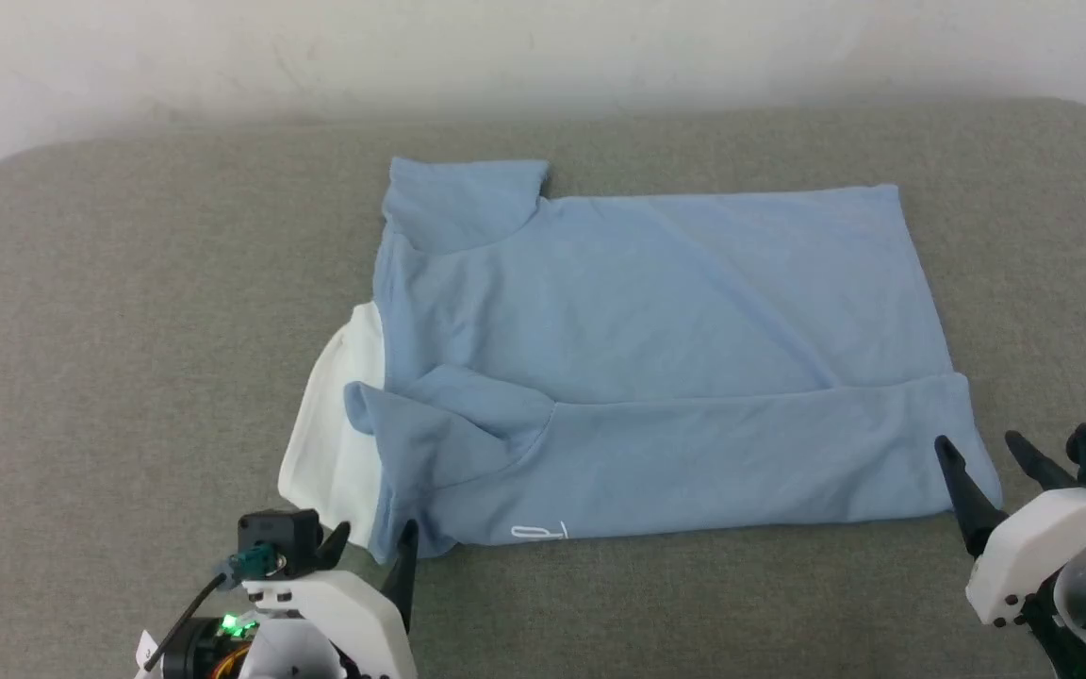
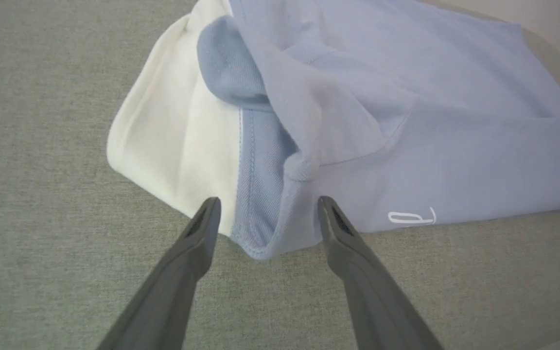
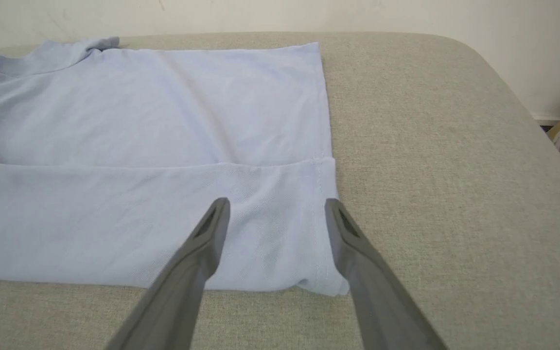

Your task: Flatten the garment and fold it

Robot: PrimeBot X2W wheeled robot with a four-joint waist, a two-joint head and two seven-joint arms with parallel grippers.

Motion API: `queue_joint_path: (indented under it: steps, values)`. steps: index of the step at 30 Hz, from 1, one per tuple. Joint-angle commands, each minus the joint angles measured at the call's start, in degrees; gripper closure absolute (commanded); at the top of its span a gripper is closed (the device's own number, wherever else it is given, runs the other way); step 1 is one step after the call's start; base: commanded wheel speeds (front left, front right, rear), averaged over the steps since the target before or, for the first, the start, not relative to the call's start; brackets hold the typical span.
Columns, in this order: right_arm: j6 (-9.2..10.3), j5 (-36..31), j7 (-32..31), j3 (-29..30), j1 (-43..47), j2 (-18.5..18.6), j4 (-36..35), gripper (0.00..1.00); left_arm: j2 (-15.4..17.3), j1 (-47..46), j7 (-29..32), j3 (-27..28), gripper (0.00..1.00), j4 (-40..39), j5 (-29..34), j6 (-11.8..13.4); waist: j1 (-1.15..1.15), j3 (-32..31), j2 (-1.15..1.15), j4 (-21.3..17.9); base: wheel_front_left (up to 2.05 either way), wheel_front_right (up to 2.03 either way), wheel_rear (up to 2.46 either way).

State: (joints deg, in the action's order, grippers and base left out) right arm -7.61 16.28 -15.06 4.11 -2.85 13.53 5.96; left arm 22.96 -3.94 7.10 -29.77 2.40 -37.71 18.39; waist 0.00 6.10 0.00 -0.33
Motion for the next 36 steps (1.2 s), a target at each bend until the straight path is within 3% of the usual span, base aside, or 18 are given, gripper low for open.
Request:
queue_joint_path:
  steps: [1, 8, 14, 16, 24, 36]
  values:
    - [0.12, -0.5, -0.4, 0.4, 0.8, -0.5, -1.1, 0.00, 0.3, -0.3, 0.3, 0.0, 0.00, 0.9, 0.9, 0.8, 0.00, 1.3, 0.00, -1.0, 0.00, 0.00, 0.00]
    - [0.12, -1.5, -2.3, 1.8, 1.2, -1.6, -5.3, 0.00, -0.2, -1.9, 1.3, 0.6, 0.00, 6.5, 1.3, 3.3, 0.00, 4.3, 0.00, -2.7, 0.00, 0.00, 0.00]
    - [0.12, -1.9, -2.6, 2.8, 1.2, -2.2, -6.9, 0.00, -1.4, -3.0, 1.9, 0.6, 0.00, 11.5, 0.1, 2.8, 0.00, 6.2, 0.00, -3.2, 0.00, 0.00, 0.00]
    - [0.12, -2.2, -2.9, 3.0, 1.3, -2.5, -7.2, 0.00, -2.0, -3.2, 3.2, -0.1, 1.00, 13.0, -0.9, 1.4, 0.00, 6.3, 0.00, -3.2, 0.00, 0.00, 0.00]
    - [0.12, -4.2, -6.8, 4.1, 1.8, -1.3, -5.1, 0.00, -3.3, -3.7, -0.5, -0.4, 1.00, 13.9, -1.3, -1.1, 0.00, 3.2, 0.00, -1.2, 0.00, 0.00, 0.00]
    - [0.12, -8.2, -12.4, 9.0, -3.7, -3.1, 5.9, 0.00, -2.0, -4.7, -3.3, -0.7, 1.00, 5.4, 1.4, 0.1, 0.00, 4.1, 0.00, 2.2, 0.00, 0.00, 0.00]
